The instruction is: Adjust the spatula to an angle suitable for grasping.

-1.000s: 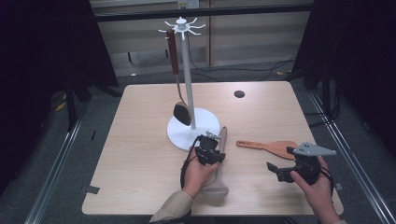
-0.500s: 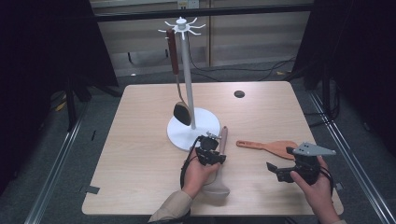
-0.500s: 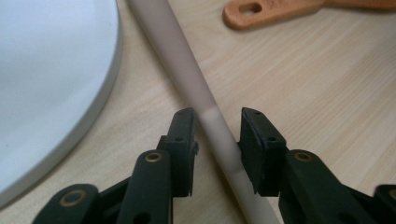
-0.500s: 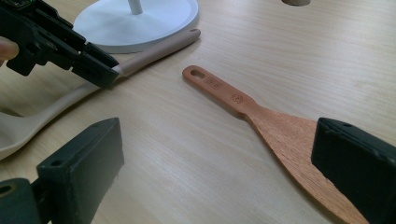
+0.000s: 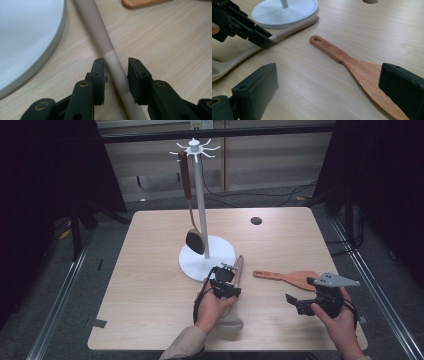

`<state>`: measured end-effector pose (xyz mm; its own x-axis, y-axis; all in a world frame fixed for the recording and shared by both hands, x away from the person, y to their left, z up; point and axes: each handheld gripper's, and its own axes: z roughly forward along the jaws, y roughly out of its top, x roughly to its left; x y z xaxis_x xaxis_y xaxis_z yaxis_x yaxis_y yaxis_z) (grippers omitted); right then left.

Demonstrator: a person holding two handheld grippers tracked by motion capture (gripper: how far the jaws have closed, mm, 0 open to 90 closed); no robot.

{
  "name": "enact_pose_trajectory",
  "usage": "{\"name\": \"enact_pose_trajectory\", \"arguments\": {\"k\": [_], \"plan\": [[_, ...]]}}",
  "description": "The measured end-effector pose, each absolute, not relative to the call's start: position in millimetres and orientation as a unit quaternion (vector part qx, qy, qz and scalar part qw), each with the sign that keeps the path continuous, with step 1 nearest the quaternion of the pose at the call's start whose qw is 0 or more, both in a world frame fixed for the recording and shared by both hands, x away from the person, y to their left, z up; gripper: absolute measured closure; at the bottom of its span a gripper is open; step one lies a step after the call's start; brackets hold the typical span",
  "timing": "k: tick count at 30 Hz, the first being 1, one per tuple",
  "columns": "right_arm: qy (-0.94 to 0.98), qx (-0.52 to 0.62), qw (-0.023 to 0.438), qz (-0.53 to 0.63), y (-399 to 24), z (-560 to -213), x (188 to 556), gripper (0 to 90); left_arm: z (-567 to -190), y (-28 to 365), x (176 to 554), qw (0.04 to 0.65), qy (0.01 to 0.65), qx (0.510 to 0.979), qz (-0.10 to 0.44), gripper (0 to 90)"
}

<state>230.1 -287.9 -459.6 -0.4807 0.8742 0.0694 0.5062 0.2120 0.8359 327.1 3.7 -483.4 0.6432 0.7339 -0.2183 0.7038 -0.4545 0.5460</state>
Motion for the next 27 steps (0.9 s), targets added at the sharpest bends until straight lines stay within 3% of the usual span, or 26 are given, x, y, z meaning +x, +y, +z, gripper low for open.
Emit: {"name": "enact_pose_trajectory", "arguments": {"k": [13,27], "plan": [[0.749,0.460,0.215,0.425,-287,-460,230,1.5,-479,26,321,0.290,0.413,0.862,0.042,74.2],[0.752,0.458,0.216,0.423,-286,-460,230,1.6,-476,27,325,0.262,0.410,0.873,0.029,73.1]]}}
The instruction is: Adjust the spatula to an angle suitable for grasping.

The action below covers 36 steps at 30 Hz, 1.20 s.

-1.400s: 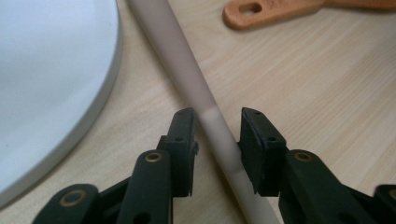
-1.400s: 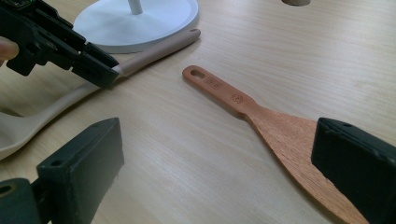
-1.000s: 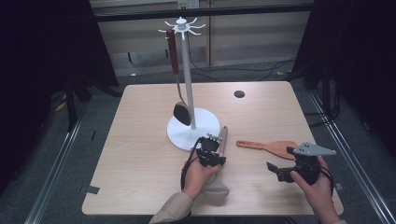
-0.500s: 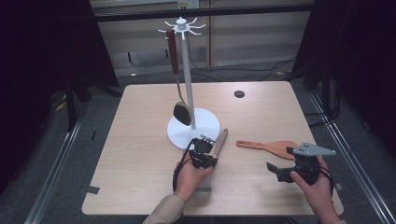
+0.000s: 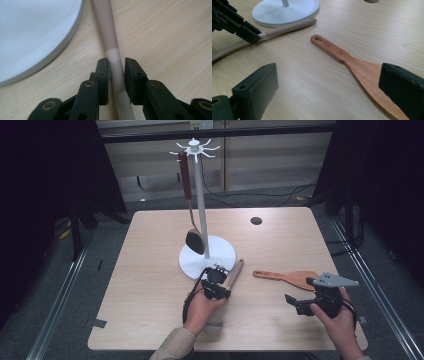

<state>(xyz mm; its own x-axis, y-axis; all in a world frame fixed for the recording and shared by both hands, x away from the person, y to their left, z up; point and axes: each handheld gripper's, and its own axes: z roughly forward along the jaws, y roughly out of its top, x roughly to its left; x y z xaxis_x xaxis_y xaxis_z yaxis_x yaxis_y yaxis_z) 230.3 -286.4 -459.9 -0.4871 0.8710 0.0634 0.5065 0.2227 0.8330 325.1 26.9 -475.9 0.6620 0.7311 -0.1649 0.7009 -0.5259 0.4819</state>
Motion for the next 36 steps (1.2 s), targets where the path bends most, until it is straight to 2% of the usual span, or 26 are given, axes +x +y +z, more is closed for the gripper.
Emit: {"name": "enact_pose_trajectory", "arguments": {"k": [18,26,36], "plan": [[0.749,0.459,0.216,0.425,-287,-459,230,1.7,-475,19,326,0.225,0.420,0.879,0.023,68.8],[0.752,0.456,0.216,0.424,-285,-459,230,1.6,-473,15,326,0.205,0.423,0.882,0.023,71.4],[0.753,0.455,0.217,0.424,-285,-459,230,1.7,-473,15,330,0.208,0.447,0.870,0.008,76.3]]}}
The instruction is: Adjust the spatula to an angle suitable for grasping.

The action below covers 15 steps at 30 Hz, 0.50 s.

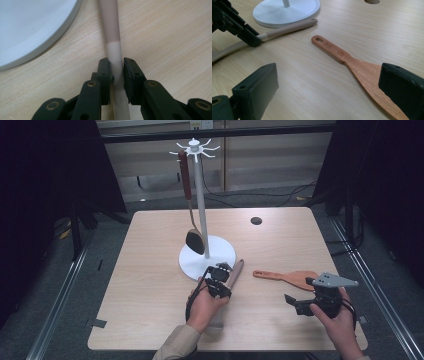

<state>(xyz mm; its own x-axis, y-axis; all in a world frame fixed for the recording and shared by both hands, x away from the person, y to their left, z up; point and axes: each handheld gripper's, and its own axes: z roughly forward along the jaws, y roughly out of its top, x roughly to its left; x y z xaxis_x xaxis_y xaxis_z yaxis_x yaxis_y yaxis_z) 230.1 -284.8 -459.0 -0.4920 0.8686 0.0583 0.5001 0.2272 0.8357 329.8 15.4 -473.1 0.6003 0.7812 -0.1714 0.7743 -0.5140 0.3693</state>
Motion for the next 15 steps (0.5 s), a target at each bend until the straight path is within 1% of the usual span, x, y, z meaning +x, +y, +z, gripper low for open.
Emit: {"name": "enact_pose_trajectory", "arguments": {"k": [2,3,6,9,12,13,15], "plan": [[0.753,0.455,0.216,0.423,-284.5,-459.0,230.0,1.7,-472.8,15.1,329.7,0.208,0.452,0.868,0.000,76.8],[0.753,0.455,0.215,0.423,-284.5,-459.0,229.8,1.7,-472.5,15.1,329.7,0.207,0.450,0.869,0.000,78.2],[0.752,0.456,0.216,0.424,-285.1,-459.1,230.0,1.7,-471.8,15.8,330.2,0.200,0.439,0.876,0.004,78.5],[0.751,0.458,0.216,0.424,-285.8,-458.8,229.7,1.7,-473.2,15.9,329.7,0.215,0.447,0.868,0.002,78.5],[0.751,0.458,0.216,0.424,-285.7,-459.0,230.0,1.7,-470.6,18.8,330.1,0.214,0.437,0.874,0.003,78.6],[0.752,0.456,0.216,0.424,-285.6,-459.1,230.2,1.7,-470.4,18.1,329.3,0.225,0.446,0.866,0.007,78.6],[0.752,0.456,0.217,0.424,-285.5,-459.2,230.2,1.7,-468.3,20.0,329.8,0.230,0.444,0.866,0.010,78.6]]}}
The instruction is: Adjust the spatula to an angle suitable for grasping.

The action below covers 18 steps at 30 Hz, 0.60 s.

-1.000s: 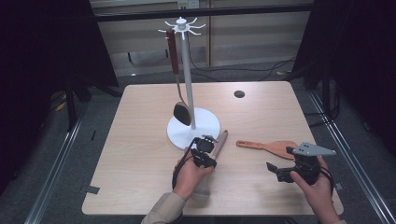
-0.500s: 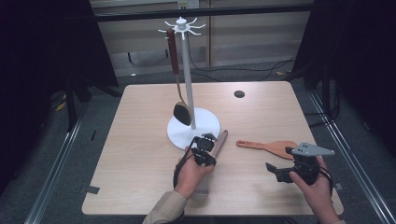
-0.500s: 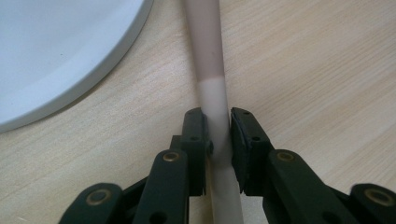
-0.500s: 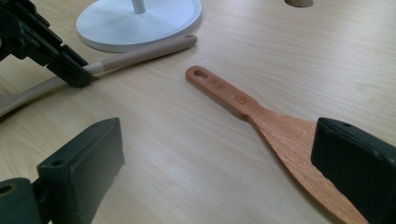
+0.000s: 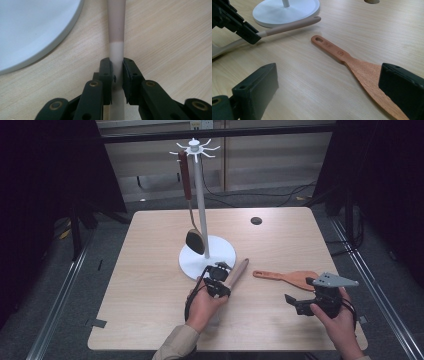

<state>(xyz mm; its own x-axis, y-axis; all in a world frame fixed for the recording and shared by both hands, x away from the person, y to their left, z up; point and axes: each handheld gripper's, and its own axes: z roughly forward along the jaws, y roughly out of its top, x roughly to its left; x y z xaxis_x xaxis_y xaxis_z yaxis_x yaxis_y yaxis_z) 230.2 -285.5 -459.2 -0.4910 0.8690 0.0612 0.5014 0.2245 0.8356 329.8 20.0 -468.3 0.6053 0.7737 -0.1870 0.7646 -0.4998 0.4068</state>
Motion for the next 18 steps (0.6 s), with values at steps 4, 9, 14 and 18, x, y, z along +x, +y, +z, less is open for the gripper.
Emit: {"name": "enact_pose_trajectory", "arguments": {"k": [4,9,14,18], "plan": [[0.752,0.456,0.217,0.424,-285,-459,230,1.7,-463,24,331,0.237,0.435,0.869,0.012,78.6],[0.751,0.458,0.216,0.424,-286,-459,230,1.7,-456,27,329,0.267,0.436,0.859,0.024,78.7],[0.751,0.458,0.217,0.423,-285,-459,230,1.7,-450,32,329,0.302,0.430,0.850,0.035,78.6],[0.752,0.455,0.218,0.424,-286,-459,230,1.7,-446,36,330,0.319,0.436,0.841,0.036,78.6]]}}
